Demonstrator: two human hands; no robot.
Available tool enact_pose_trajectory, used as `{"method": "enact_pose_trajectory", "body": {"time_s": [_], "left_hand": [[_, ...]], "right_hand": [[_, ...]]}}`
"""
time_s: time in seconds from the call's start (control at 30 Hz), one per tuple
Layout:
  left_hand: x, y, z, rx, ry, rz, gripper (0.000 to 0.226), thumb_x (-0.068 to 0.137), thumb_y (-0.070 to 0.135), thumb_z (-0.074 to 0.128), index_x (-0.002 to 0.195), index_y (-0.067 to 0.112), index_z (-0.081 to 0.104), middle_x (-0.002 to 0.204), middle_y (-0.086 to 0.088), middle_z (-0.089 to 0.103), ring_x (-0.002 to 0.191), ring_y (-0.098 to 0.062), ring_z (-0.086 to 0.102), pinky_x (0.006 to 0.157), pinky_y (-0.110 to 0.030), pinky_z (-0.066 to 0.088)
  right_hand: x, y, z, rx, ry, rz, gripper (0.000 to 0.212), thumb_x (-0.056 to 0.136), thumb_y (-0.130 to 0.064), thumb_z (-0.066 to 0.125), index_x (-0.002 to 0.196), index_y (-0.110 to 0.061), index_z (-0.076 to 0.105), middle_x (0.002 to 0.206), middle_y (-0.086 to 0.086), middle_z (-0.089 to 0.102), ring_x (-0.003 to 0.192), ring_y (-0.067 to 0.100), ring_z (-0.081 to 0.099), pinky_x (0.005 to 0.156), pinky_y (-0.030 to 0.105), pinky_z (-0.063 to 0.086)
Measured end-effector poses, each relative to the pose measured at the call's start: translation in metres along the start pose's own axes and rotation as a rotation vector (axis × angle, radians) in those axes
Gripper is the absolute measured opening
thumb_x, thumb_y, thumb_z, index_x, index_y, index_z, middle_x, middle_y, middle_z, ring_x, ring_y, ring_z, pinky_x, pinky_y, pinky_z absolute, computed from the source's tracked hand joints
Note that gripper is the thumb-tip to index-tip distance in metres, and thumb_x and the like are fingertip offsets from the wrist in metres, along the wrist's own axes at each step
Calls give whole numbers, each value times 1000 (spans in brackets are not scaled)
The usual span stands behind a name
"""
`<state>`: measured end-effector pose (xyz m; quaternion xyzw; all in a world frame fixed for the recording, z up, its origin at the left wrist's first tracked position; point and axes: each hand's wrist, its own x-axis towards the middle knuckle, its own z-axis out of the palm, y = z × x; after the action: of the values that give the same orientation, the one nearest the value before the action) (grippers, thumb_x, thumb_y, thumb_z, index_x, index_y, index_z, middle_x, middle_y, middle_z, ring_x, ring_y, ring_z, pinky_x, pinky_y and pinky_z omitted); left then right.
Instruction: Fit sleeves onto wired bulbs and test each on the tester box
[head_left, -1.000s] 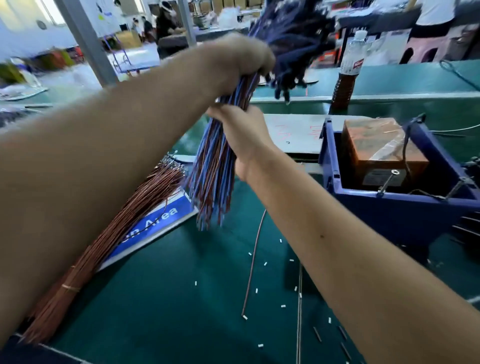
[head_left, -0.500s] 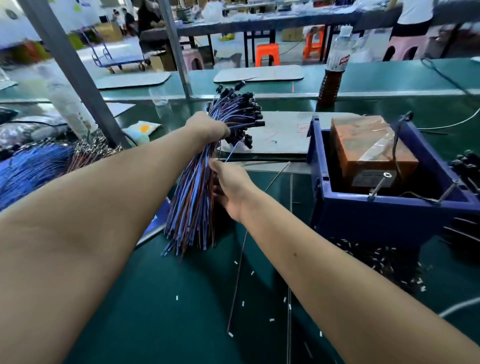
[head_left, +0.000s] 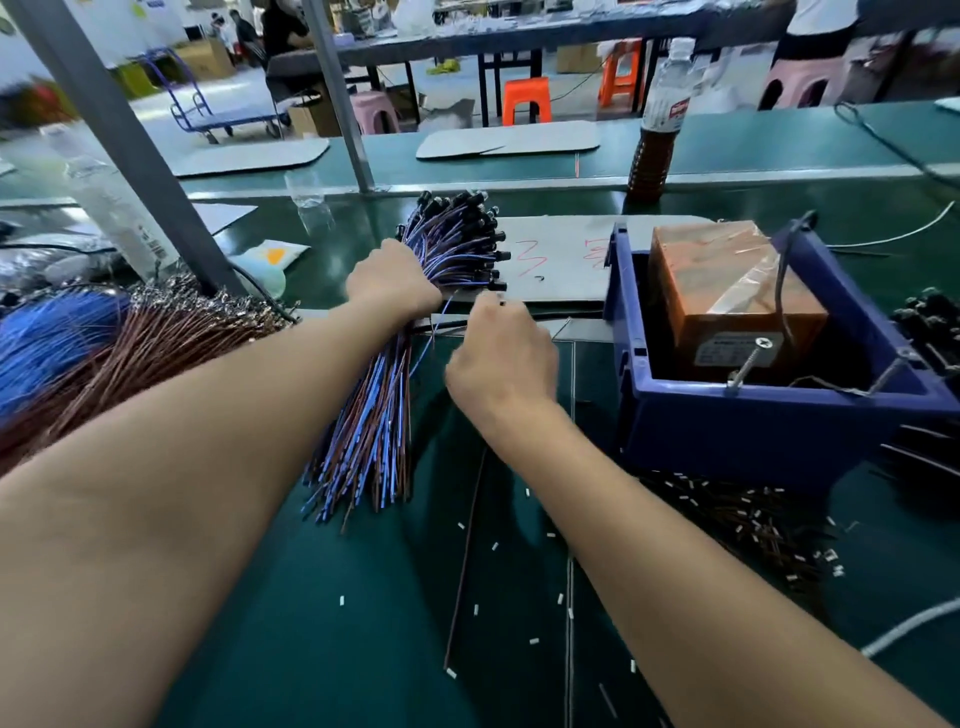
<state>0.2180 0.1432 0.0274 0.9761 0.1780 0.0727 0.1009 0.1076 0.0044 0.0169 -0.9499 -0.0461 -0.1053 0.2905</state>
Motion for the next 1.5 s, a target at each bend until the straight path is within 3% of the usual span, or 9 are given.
{"method": "enact_pose_trajectory", "body": {"time_s": [0.13,0.33,0.43,0.67,0.8,1.0,1.13,1.23,1.5], "left_hand": [[-12,4,6,41,40,35,84,86,39,74,145,4,26,137,-23,48,125,-42,53,88,-46,46],[-32,12,-12,157,380,194,67,87,49,67,133,8,41,137,-21,43,127,-39,41,101,-50,41],[-44,25,-20,41,545,376,37,89,32,65,114,8,56,124,-17,53,115,-34,50,95,-42,47],[-81,55,-18,-265,-84,236,19,84,18,57,69,9,60,71,-18,67,79,-35,68,62,-27,47],[-90,63,-21,-418,-397,122,25,92,23,60,74,6,62,62,-9,65,47,-23,60,48,-21,50],[-76,41,-68,-371,-488,111,19,95,9,72,108,-4,73,85,-16,67,57,-16,52,47,-20,42],[-58,13,-99,8,-451,135,20,102,12,65,106,-5,73,97,-19,73,78,-24,61,77,-35,58],[-40,-15,-128,389,-231,139,22,95,8,70,74,-1,71,62,-10,68,55,-20,58,67,-31,55],[-35,-86,-117,679,75,-121,37,89,24,70,122,7,65,123,-18,63,117,-38,58,88,-44,49]], "right_hand": [[-1,13,-9,-225,-220,111,68,86,-18,76,141,-4,37,138,24,44,120,38,61,89,40,53],[3,14,-10,-186,-269,149,43,96,-1,59,137,1,50,139,22,56,128,37,59,94,39,53],[6,14,-20,-209,-308,125,19,91,1,60,102,-15,62,127,15,63,121,35,63,80,35,49],[-2,21,-20,-44,-252,167,9,93,-4,59,89,-10,63,111,17,70,110,38,68,84,39,59],[-10,25,-14,458,-126,265,15,84,-11,75,72,-14,67,90,11,77,68,33,76,64,47,65],[-21,-13,-6,1235,-99,418,22,92,-4,71,103,-11,53,78,8,64,41,9,58,54,38,61],[-49,-57,4,1414,-485,311,20,101,6,55,114,-6,45,87,18,64,47,13,63,48,26,56],[-68,-88,13,1412,-776,78,8,102,7,54,109,3,56,88,18,65,59,18,69,50,28,58],[-34,-66,26,643,-82,242,10,95,-19,62,91,-14,69,95,7,73,92,28,69,80,35,56]]}}
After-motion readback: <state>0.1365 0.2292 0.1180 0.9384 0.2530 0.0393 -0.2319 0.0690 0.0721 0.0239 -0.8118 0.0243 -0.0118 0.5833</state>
